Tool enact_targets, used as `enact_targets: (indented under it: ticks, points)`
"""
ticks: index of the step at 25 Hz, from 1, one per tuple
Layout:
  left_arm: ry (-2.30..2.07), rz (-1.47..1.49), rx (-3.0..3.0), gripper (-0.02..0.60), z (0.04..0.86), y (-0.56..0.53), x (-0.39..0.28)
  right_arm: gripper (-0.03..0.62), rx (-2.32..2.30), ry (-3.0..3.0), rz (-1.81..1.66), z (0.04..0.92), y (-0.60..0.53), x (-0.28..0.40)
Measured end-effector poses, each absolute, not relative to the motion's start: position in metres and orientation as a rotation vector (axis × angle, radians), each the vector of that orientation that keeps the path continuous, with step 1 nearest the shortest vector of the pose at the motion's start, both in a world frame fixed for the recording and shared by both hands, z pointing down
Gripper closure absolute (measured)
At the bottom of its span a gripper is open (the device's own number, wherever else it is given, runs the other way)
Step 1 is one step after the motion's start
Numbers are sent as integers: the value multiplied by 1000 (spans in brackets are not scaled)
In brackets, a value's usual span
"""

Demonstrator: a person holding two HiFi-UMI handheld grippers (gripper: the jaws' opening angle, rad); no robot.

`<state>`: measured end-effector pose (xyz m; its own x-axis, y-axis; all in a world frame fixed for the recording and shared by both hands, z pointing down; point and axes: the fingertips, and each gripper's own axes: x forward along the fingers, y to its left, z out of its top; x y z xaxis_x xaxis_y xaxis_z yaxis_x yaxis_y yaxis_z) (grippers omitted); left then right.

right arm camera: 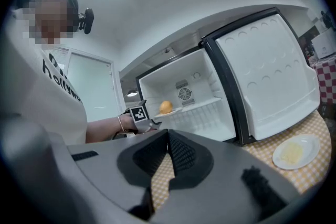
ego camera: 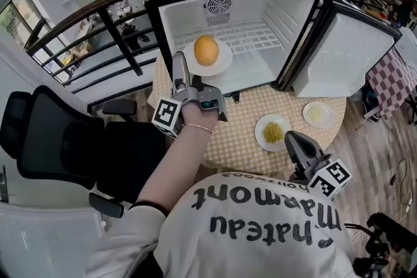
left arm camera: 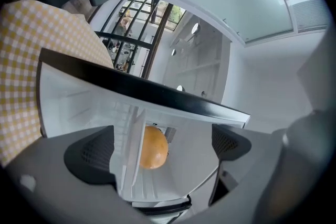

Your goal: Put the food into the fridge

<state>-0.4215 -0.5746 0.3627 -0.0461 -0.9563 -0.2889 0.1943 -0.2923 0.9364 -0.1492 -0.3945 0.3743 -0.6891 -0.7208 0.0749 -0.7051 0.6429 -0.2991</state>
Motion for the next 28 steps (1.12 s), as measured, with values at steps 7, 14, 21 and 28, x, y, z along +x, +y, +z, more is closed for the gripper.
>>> enact_targets:
  ticks: [7,14,21,28]
  points:
    - [-856,-1434,1514,123,357,-504,-408,579,-1102,2833,-420,362,-388,-155]
    - [-989,-1249,2022,436,318,-423,-388,579,-940,2868,-345,342,-371,-158]
    - [-1237,-843,2393,580,315,-353,-340,579,-828,2908,-344,345,-335,-149]
    - [-1290,-355,2675,578,326,-301,-276,579,-774,2933,-383,355,-304,-138]
